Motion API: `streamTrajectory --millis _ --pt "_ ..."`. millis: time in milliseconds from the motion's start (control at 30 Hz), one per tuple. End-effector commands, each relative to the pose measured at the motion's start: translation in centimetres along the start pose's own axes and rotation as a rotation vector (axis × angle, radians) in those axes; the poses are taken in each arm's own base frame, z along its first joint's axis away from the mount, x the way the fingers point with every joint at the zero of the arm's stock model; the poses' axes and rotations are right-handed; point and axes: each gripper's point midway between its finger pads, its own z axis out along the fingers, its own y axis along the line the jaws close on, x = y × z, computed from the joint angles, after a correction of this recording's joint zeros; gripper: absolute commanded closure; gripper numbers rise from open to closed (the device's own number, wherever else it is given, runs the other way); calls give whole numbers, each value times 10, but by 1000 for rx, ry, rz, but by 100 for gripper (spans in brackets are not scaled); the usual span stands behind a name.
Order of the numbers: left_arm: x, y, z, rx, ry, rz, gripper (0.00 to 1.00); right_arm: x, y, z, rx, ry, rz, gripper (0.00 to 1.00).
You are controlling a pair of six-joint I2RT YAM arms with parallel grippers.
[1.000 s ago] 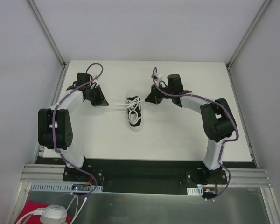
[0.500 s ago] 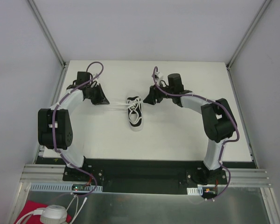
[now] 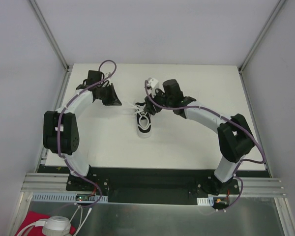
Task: Tie the shoes
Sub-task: Tie the shoelace on the shoe.
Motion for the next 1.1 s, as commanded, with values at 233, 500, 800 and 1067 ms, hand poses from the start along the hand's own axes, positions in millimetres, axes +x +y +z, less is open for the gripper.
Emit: streamTrajectory --millis 233,500,800,1067 --pt "-17 -4 4 9 -14 7 100 -10 30 32 80 87 -177 52" --pt "-17 -2 6 4 -10 5 100 -2 36 46 66 135 -195 58" --pt "-16 -1 8 8 -1 -1 100 8 36 61 69 163 -192 59" --pt "-15 -1 7 8 -5 2 100 10 31 68 88 165 -185 69"
